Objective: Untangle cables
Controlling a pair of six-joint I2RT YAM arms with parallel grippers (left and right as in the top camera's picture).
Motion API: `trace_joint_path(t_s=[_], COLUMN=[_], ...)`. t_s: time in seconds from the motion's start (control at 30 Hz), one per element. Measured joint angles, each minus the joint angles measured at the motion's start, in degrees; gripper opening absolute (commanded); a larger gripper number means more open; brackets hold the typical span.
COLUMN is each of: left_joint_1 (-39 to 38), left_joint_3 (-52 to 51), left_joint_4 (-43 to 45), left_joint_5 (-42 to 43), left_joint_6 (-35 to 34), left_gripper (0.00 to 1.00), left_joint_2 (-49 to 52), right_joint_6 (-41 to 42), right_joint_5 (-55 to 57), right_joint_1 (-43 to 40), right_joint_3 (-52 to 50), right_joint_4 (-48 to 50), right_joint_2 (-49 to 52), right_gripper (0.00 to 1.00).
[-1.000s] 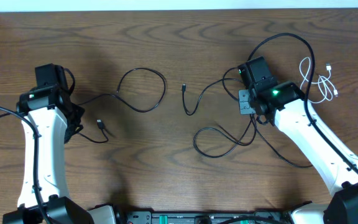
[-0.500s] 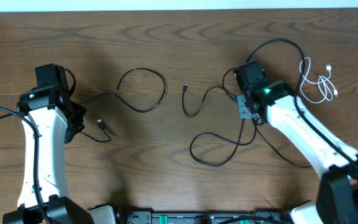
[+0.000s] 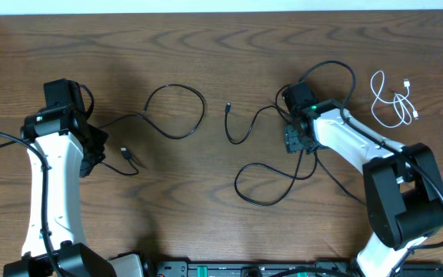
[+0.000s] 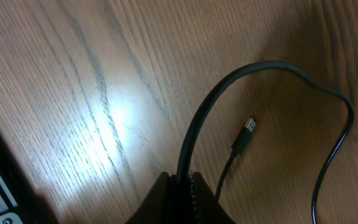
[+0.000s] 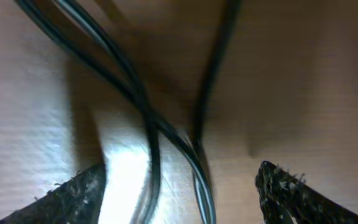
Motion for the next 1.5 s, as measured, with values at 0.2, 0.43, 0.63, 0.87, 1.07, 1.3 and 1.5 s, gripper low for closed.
trace_joint_path(t_s=[0.2, 0.43, 0.63, 0.87, 1.07, 1.3, 1.5], left_joint_1=[0.0, 0.0, 0.0, 0.0, 0.0, 0.0, 0.0], left_joint_3=[0.0, 0.0, 0.0, 0.0, 0.0, 0.0, 0.0], left_joint_4=[0.0, 0.0, -1.9, -2.3, -2.3, -2.3, -2.3], left_joint_5=[0.0, 0.0, 0.1, 0.2, 0.2, 0.2, 0.2], left_joint_6=[0.0, -0.3, -0.6, -0.8, -0.8, -0.8, -0.8], left_gripper=[0.12, 0.27, 0.52, 0.98, 0.98, 0.98, 0.98], left_joint_2=[0.0, 0.0, 0.0, 0.0, 0.0, 0.0, 0.0], right_joint_6=[0.2, 0.2, 0.2, -3.2, -5.2, -8.3, -9.6], right_joint_5=[-2.9, -5.2, -8.8, -10.7, -12.3, -27.5, -36.6], right_joint_1=[0.0, -0.2, -2.2, -5.3, -6.2, -3.9, -3.4], right_joint_3=[0.8, 1.5, 1.5, 1.7, 1.8, 0.9, 1.7], right_joint_4=[1.0, 4.2, 4.9, 3.2, 1.7, 2.8, -0.3], right_joint_2=[1.2, 2.1, 2.4, 2.3, 2.3, 2.5, 3.1], right_gripper=[0.62, 0.72, 0.77, 0.56, 0.01, 0.02, 0.56])
